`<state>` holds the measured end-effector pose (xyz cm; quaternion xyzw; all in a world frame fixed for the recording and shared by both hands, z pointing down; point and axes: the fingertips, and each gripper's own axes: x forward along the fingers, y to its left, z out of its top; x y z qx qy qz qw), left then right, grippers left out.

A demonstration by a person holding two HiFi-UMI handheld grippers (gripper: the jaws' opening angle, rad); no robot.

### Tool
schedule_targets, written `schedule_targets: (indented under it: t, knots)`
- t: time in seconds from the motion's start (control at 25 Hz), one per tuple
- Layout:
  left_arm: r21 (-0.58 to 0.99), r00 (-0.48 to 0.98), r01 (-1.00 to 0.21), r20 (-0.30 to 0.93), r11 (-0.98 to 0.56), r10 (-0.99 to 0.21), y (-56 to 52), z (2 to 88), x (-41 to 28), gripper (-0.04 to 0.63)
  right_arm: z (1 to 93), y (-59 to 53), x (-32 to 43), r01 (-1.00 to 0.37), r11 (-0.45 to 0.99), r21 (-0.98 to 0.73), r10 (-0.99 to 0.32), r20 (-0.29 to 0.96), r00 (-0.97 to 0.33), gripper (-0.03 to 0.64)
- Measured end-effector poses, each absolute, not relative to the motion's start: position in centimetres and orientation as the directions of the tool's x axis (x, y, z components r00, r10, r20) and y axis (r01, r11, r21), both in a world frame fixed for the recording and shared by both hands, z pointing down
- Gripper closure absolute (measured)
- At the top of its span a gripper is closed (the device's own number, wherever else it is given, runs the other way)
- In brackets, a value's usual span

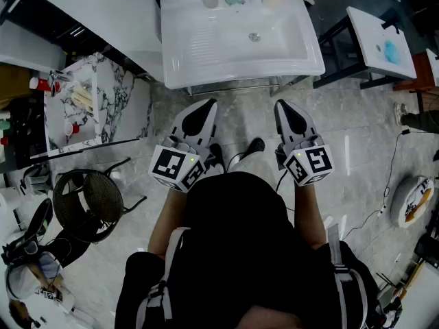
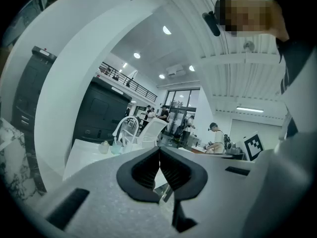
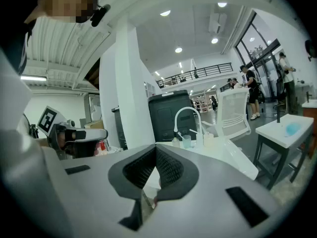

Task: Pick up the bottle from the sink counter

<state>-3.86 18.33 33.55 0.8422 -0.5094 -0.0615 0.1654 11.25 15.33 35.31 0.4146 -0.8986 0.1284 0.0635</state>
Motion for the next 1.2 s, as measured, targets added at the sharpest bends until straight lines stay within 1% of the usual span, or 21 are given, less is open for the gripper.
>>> schedule_targets:
  t: [0.48, 0.64, 0.76, 0.96, 1.2]
  knots:
    - [0.340, 0.505, -0.820, 0.051, -0.461, -0.861, 19.7, 33.8, -5.9, 0.577, 34.8, 16.9, 9.4, -0.789, 0.592, -0.165, -0.759, 0.217, -0.614, 0.614]
    - [0.355, 0.538, -0.801, 0.075, -0.482, -0.840, 20.2, 34.9, -5.8, 0.577, 35.2, 17.8, 9.6, -0.803, 0.557, -0.209, -0.778, 0.206, -0.593, 0.614]
    - [0.364, 0.548, -0.796, 0.095, -0.484, -0.831, 20.3, 35.9, -5.6, 0.577, 35.8, 18.1, 10.2, -0.812, 0.542, -0.216, -0.783, 0.223, -0.581, 0.614]
    - [0.379, 0.531, -0.805, 0.119, -0.455, -0.839, 19.0, 37.1, -5.5, 0.577, 36.9, 16.5, 11.4, -0.823, 0.533, -0.194, -0.786, 0.247, -0.567, 0.614]
    - [0.363, 0.477, -0.839, 0.134, -0.405, -0.868, 15.1, 36.3, -5.1, 0.577, 36.9, 11.8, 11.5, -0.796, 0.571, -0.202, -0.763, 0.226, -0.605, 0.614]
